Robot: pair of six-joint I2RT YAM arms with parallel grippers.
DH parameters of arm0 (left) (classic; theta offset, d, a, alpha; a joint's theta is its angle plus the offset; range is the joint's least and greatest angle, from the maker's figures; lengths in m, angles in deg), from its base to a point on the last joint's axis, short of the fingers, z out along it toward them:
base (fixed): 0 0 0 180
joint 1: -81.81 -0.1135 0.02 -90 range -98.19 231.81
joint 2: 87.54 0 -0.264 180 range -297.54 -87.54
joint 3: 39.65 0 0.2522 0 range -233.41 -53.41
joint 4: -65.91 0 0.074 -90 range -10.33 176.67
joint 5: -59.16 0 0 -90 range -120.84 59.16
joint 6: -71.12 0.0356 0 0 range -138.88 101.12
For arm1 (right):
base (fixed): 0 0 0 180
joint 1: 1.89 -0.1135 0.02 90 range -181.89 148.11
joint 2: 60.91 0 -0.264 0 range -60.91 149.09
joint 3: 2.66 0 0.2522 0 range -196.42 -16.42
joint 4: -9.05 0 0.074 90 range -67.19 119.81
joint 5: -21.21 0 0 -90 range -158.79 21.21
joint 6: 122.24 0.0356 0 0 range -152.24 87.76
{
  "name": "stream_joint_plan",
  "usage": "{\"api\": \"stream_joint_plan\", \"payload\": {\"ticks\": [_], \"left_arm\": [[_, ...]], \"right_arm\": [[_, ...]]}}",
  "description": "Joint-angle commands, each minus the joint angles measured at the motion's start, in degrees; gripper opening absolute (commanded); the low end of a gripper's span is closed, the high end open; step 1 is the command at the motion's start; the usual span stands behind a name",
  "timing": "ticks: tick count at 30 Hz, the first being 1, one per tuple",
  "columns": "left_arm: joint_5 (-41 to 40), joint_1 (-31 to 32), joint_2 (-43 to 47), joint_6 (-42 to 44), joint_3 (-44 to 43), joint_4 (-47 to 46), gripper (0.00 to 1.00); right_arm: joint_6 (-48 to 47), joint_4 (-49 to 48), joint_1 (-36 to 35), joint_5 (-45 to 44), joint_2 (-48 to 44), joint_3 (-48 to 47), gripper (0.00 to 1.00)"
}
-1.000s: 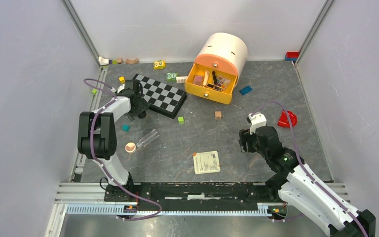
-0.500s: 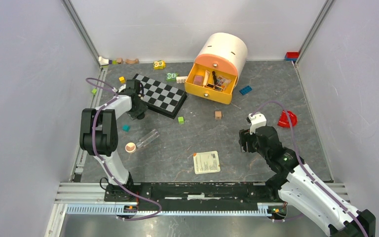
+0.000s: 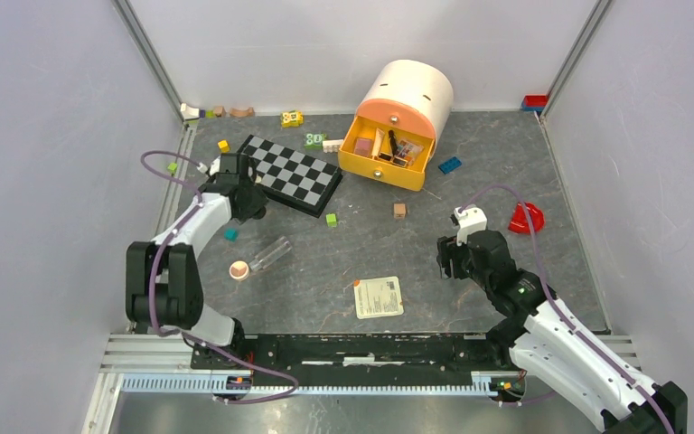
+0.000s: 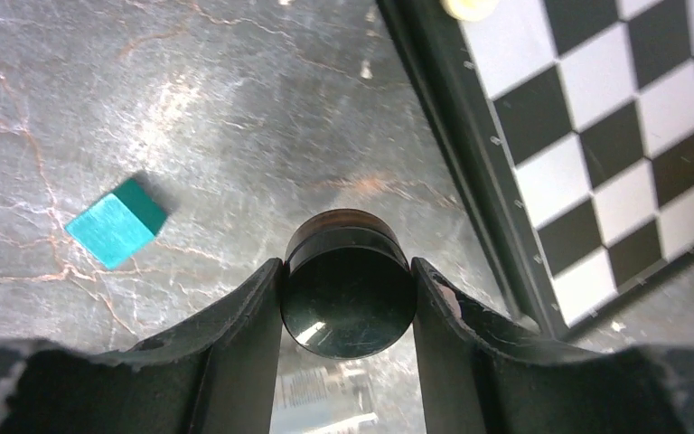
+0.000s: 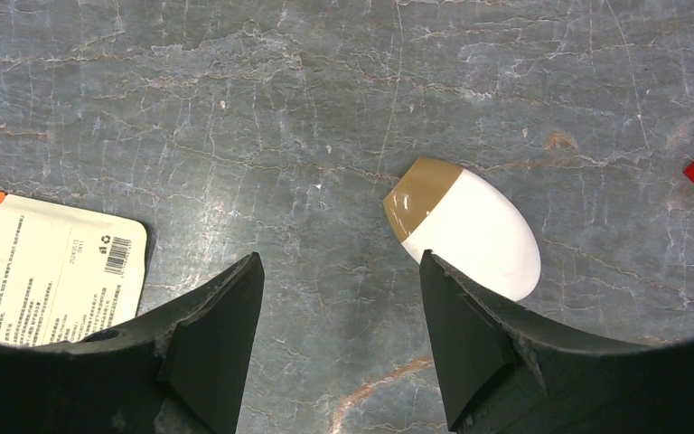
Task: Organize the makeup
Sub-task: Pick up the makeup from the center of the board.
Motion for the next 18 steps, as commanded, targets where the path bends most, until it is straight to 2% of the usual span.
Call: {"api": "stream_joint_plan", "payload": {"ticks": [1,5,10,18], "left_arm": [[4.50,2.60,6.13,-0.68,0.43,-1.83,0.46],[5.05,9.78,7.50,-2.27,-2.27,-1.70,0.46],[5.71,19.13,4.64,-3.25,-10.57,-1.27,0.46],[8.29,25.02,1.66,-0.99,-23.34,-0.18,0.46]], "right_arm": [[-0.54,-2.05,-0.23,0.59,0.09,-1.38,0.71],[-0.51,-2.62,-0.22,1.27,0.57,-1.42,0.71],[-0.18,-2.07,-0.22,1.68,0.57,-2.06,0.71],[0.42,-0.38,-0.15,-0.48,-3.00,-1.12,0.71]]}}
